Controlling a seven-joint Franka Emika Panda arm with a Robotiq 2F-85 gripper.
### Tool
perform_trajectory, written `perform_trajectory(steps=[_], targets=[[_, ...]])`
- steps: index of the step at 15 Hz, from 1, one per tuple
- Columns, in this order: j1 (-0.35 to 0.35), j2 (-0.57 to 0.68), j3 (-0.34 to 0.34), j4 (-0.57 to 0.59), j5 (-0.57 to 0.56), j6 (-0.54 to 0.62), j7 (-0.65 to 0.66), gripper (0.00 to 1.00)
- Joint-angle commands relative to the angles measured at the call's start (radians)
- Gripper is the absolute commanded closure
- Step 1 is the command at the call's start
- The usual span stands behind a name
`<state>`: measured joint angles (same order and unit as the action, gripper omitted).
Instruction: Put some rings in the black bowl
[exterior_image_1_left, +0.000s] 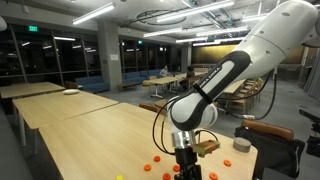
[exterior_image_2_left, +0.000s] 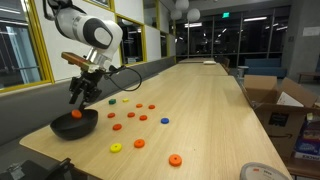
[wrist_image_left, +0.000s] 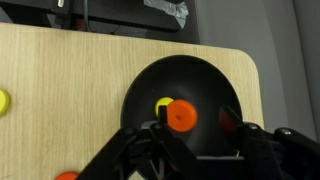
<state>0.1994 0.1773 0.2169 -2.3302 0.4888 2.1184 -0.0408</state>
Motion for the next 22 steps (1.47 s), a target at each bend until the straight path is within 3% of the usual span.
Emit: perform_trajectory(steps=[1,2,3,14,18,22], targets=[[-0.020,0.030,-0.002,0.053,0.004,-0.072,-0.023,0.12],[-0.023,0.033,-0.003,0.057,0.003,-0.079,-0.021,0.03],[-0.025,0.033,-0.006,0.060,0.000,-0.083,-0.013,0.00],[0.005,-0.098,-0.050,-0.173,-0.036,0.318,0.449,0.00],[0.038,-0.087,-0.058,-0.265,-0.176,0.480,0.708,0.00],[0.059,-0.066,-0.077,-0.309,-0.370,0.532,0.950,0.00]])
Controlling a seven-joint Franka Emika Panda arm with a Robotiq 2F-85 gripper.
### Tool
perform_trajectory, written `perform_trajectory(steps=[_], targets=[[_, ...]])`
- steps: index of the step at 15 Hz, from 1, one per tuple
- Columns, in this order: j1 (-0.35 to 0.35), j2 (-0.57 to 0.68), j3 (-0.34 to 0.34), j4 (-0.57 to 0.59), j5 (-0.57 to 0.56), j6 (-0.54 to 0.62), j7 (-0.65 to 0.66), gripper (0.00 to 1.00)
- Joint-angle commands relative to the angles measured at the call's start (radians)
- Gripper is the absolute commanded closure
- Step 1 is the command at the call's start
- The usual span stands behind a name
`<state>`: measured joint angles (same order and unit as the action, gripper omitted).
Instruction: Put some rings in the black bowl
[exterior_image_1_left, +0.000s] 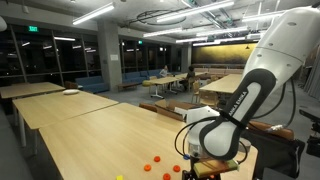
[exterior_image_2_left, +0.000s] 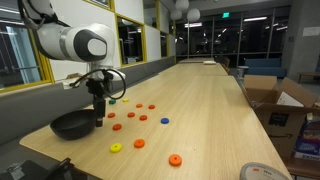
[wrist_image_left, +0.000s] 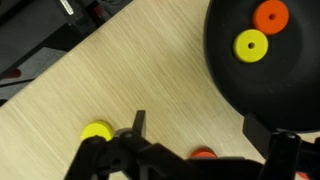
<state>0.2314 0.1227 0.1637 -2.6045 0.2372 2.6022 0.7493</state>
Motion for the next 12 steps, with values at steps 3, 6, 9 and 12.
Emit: perform_trajectory(steps=[3,6,9,12], targets=[[0.025,-0.010,-0.042,-0.032,-0.239,0.048,0.283,0.00],[0.015,-0.008,-0.044,-0.022,-0.280,0.045,0.313,0.00],[0.011,-0.003,-0.043,-0.012,-0.284,0.049,0.306,0.00],[0.000,0.026,-0.040,-0.001,-0.254,0.101,0.269,0.00]])
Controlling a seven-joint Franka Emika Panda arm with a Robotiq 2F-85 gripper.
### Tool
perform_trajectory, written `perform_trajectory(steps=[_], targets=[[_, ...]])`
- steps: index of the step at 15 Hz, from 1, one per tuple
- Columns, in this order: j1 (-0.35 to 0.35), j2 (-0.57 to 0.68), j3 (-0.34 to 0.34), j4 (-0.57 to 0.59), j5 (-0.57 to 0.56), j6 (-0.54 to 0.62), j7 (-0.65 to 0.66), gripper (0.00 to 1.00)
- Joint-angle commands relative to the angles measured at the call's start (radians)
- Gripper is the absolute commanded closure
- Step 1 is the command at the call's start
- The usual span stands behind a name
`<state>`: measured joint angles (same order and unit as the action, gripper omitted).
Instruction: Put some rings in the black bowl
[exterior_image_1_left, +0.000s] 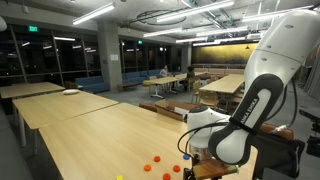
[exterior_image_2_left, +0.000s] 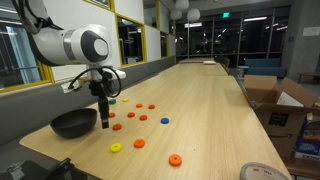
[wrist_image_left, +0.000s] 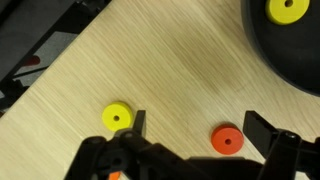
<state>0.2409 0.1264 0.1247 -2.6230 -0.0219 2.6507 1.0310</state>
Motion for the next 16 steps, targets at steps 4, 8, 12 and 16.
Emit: perform_trajectory(steps=[4,8,12,16], targets=[[-0.020,0.065,-0.004,0.041,0.024,0.111,-0.047,0.00],[-0.031,0.113,-0.009,0.078,0.050,0.126,-0.097,0.00],[-0.050,0.161,-0.009,0.119,0.103,0.120,-0.170,0.00],[-0.072,0.199,-0.004,0.145,0.179,0.123,-0.262,0.00]])
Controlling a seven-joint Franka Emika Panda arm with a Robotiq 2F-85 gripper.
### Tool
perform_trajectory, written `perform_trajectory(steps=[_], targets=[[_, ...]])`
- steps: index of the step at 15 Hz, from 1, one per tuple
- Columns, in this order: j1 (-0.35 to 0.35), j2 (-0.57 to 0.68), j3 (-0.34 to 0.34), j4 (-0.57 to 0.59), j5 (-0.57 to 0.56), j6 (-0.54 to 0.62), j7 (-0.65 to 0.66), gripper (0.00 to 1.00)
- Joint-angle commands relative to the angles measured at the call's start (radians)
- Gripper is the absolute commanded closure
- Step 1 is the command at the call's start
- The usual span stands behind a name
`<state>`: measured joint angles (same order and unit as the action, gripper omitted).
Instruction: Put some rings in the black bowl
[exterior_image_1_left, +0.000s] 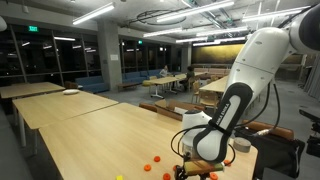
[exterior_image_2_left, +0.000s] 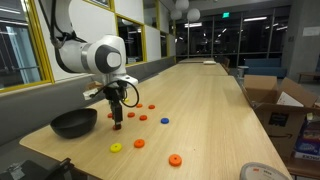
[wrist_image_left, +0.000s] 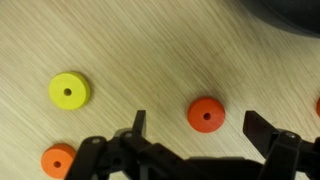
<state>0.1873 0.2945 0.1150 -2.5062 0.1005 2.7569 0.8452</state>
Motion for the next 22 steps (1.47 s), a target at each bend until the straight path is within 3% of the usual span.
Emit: perform_trajectory(steps=[1,6,20,22], targets=[[-0.022,0.039,0.006,0.033,0.071,0.018,-0.096,0.00],[-0.005,0.058,-0.002,0.041,0.096,0.015,-0.135,0.00],[0.106,0.047,-0.084,0.004,0.049,0.101,-0.043,0.00],[0.124,0.047,-0.102,0.003,0.031,0.095,-0.032,0.25]])
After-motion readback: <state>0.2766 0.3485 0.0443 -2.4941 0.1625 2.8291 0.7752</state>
